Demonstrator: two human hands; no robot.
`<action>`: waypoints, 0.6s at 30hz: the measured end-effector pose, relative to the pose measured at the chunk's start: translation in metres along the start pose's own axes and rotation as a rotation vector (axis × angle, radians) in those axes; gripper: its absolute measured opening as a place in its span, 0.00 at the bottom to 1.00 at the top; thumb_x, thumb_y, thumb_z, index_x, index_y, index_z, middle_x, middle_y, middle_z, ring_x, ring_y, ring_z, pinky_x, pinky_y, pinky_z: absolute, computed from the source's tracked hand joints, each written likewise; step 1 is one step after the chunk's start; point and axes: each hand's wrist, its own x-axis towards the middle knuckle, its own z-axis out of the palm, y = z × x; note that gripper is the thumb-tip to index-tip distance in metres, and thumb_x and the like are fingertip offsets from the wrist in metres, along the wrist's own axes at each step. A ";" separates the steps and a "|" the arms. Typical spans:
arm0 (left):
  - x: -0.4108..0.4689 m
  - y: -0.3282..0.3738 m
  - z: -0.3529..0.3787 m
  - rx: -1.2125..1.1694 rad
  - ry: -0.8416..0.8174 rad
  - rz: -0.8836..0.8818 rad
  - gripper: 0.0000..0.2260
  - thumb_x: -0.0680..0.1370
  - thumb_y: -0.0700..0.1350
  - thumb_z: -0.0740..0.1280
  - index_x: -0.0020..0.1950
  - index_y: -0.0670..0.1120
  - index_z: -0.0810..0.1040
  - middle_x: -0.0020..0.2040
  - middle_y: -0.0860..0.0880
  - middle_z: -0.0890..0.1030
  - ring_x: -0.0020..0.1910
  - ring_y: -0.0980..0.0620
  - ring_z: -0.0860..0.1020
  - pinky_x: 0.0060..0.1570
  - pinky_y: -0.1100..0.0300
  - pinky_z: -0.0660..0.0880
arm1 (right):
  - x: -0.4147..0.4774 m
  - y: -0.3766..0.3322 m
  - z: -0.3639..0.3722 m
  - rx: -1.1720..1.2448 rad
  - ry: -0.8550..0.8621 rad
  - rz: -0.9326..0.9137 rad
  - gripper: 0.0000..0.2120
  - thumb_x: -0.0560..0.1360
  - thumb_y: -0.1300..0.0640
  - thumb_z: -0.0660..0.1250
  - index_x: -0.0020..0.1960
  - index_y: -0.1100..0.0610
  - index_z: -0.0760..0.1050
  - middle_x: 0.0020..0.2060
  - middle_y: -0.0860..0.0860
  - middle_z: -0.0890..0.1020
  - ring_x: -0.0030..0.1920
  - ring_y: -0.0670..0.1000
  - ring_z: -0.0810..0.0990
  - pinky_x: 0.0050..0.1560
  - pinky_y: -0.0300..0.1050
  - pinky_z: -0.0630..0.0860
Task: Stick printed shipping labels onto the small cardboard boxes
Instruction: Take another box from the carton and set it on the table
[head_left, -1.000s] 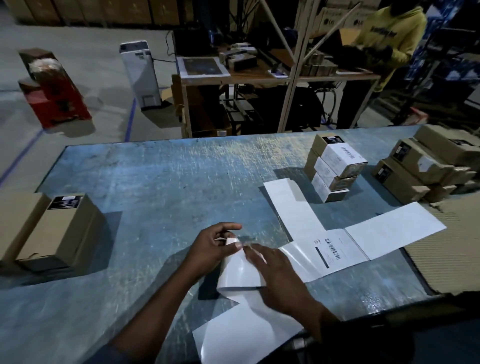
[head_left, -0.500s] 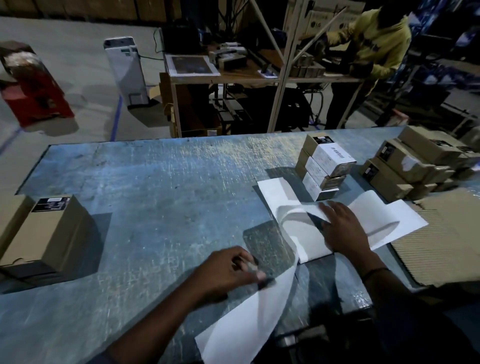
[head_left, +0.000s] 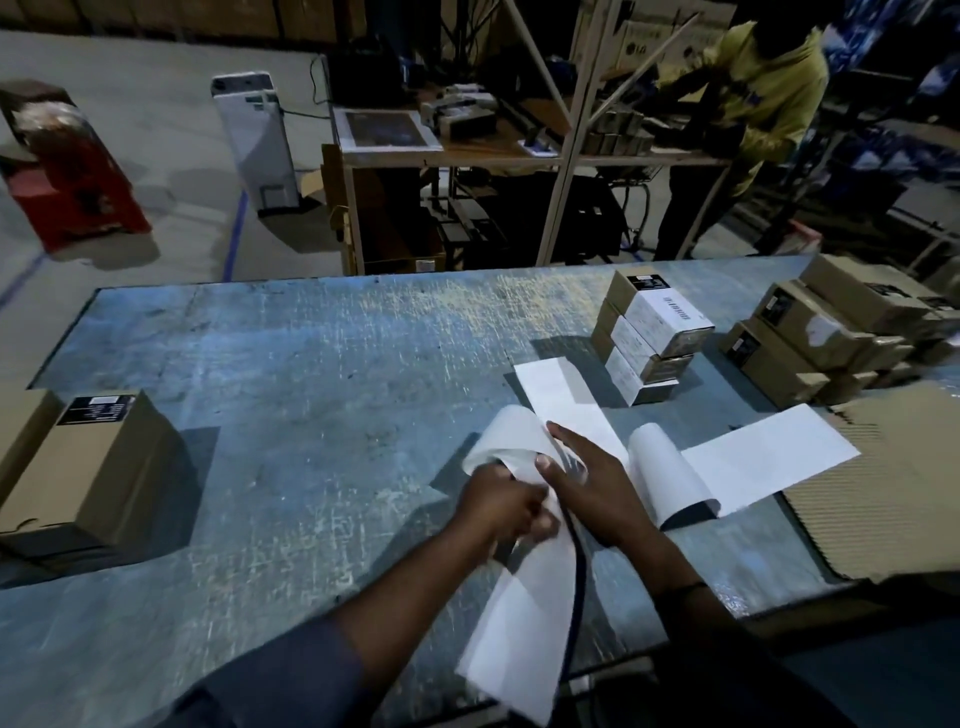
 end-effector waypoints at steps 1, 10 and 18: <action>0.006 0.010 -0.001 -0.202 0.049 -0.010 0.06 0.74 0.36 0.71 0.49 0.34 0.81 0.42 0.34 0.85 0.34 0.43 0.83 0.36 0.53 0.79 | -0.006 -0.008 -0.001 0.055 -0.030 0.011 0.30 0.74 0.41 0.72 0.74 0.47 0.71 0.70 0.39 0.74 0.70 0.37 0.71 0.68 0.29 0.65; 0.024 0.044 0.010 -0.574 -0.217 -0.064 0.05 0.82 0.37 0.63 0.52 0.44 0.77 0.53 0.43 0.85 0.51 0.47 0.84 0.53 0.53 0.79 | 0.000 0.003 -0.051 -0.424 0.183 0.037 0.27 0.76 0.67 0.61 0.73 0.50 0.73 0.58 0.58 0.84 0.56 0.60 0.82 0.55 0.48 0.77; 0.020 0.025 0.027 -0.310 -0.230 -0.082 0.10 0.80 0.41 0.66 0.62 0.46 0.79 0.56 0.46 0.87 0.53 0.47 0.84 0.45 0.59 0.77 | 0.036 0.088 -0.154 -0.797 0.171 0.325 0.26 0.76 0.61 0.65 0.74 0.56 0.71 0.67 0.61 0.74 0.65 0.65 0.74 0.64 0.57 0.75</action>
